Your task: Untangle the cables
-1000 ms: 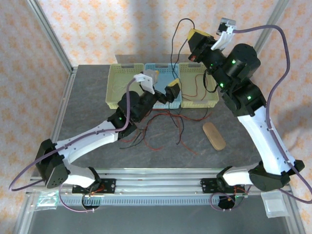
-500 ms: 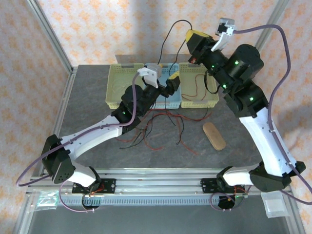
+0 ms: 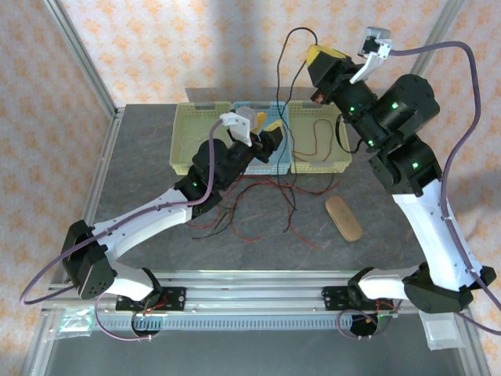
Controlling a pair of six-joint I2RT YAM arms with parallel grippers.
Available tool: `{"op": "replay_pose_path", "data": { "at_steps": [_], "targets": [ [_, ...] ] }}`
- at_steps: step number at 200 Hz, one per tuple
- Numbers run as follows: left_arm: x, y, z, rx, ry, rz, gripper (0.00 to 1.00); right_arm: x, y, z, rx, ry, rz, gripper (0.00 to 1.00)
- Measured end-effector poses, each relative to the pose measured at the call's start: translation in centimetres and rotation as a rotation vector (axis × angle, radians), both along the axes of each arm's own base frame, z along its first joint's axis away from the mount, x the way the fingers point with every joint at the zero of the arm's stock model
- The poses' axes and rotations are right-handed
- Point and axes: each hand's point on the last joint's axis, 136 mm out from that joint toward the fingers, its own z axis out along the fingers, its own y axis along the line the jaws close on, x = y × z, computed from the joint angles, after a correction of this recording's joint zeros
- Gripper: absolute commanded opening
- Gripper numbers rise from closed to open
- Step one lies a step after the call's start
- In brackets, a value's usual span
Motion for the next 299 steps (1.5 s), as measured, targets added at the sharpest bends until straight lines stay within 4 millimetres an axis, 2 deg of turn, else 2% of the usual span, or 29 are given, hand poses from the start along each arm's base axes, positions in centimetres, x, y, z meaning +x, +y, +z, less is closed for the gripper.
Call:
{"op": "replay_pose_path", "data": {
  "at_steps": [12,32,54,64,95,113,162,183,202,238,299],
  "targets": [
    [-0.1,-0.1,0.0,-0.005,0.002,-0.012,0.71,0.0,0.0,0.0,-0.001,0.001,0.0,0.0],
    [-0.4,-0.5,0.0,-0.01,0.005,-0.041,0.76,0.0,0.0,0.0,-0.001,0.001,0.0,0.0],
    [-0.6,-0.9,0.0,-0.012,0.007,-0.066,0.77,0.0,0.0,0.0,0.001,0.002,0.002,0.0],
    [-0.6,-1.0,-0.2,-0.009,0.009,-0.069,0.74,0.0,0.1,0.0,0.001,0.001,0.008,0.0],
    [-0.1,-1.4,-1.1,0.003,0.025,-0.073,0.48,-0.2,0.4,0.0,-0.001,0.001,0.028,0.0],
    [0.4,-1.3,-1.5,-0.004,0.043,-0.07,0.4,-0.3,0.4,0.0,-0.001,0.0,0.027,0.0],
    [0.8,-1.0,-1.6,-0.017,0.056,-0.074,0.35,-0.7,0.0,0.4,0.006,-0.01,0.023,0.0],
    [0.7,-1.1,-1.6,-0.019,0.058,-0.087,0.42,-0.9,-0.2,0.7,0.012,-0.019,0.023,0.0],
    [0.6,-1.2,-1.6,-0.023,0.058,-0.097,0.42,-1.0,-0.2,0.8,0.016,-0.024,0.025,0.0],
    [0.5,-1.7,-1.9,-0.028,0.07,-0.12,0.37,-1.1,-0.1,1.0,0.031,-0.025,0.035,0.0],
    [0.6,-3.6,-3.7,-0.009,0.103,-0.16,0.3,-1.2,-0.1,1.2,0.04,-0.026,0.038,0.0]
  ]
}}
